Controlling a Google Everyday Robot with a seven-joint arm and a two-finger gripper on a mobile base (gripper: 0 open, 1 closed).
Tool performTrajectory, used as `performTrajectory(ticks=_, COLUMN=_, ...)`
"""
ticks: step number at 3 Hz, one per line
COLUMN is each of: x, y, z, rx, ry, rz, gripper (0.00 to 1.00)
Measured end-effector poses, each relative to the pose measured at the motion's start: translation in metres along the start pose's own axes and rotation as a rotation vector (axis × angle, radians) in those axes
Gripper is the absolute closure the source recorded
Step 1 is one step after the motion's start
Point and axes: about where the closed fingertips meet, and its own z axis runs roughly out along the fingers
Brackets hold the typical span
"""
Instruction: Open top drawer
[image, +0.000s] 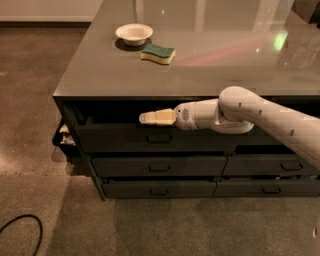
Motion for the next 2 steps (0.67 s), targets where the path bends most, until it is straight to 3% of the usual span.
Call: performTrajectory(ticks=2, x=0.0037, y=-0.0001, z=-0.0029, rx=0.014, ry=0.01, rz=0.003, gripper=0.0)
